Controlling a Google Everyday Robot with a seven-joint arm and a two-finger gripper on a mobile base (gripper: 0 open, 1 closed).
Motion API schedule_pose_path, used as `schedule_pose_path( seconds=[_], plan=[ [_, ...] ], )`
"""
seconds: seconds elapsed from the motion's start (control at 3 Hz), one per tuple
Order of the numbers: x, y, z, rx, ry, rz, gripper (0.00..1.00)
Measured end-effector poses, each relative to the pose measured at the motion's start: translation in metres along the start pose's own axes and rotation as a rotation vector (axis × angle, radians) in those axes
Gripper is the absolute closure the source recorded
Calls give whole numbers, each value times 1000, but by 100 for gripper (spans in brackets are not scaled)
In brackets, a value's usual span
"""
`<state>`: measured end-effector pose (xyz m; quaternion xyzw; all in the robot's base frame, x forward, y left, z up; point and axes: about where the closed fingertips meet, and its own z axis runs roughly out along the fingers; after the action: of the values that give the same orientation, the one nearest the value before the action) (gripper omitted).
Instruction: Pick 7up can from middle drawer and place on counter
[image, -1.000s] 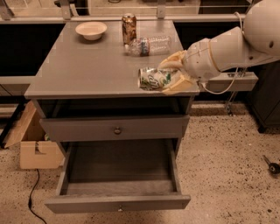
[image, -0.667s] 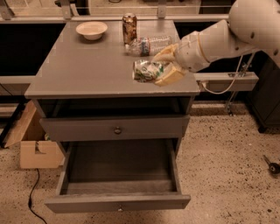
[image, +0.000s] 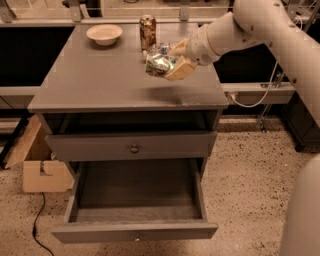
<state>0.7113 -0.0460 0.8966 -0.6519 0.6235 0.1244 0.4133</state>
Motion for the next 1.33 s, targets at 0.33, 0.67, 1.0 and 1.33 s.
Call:
schedule_pose_path(
  seconds=[0.33,0.67,1.0,1.33],
  plan=[
    [2,-26,24,-8,16,64,100],
    [-5,-37,49,-36,2,105,84],
    [-17,-36,73,-84,-17,121,61],
    [-25,-33,89,-122,-27,127,37]
  ],
)
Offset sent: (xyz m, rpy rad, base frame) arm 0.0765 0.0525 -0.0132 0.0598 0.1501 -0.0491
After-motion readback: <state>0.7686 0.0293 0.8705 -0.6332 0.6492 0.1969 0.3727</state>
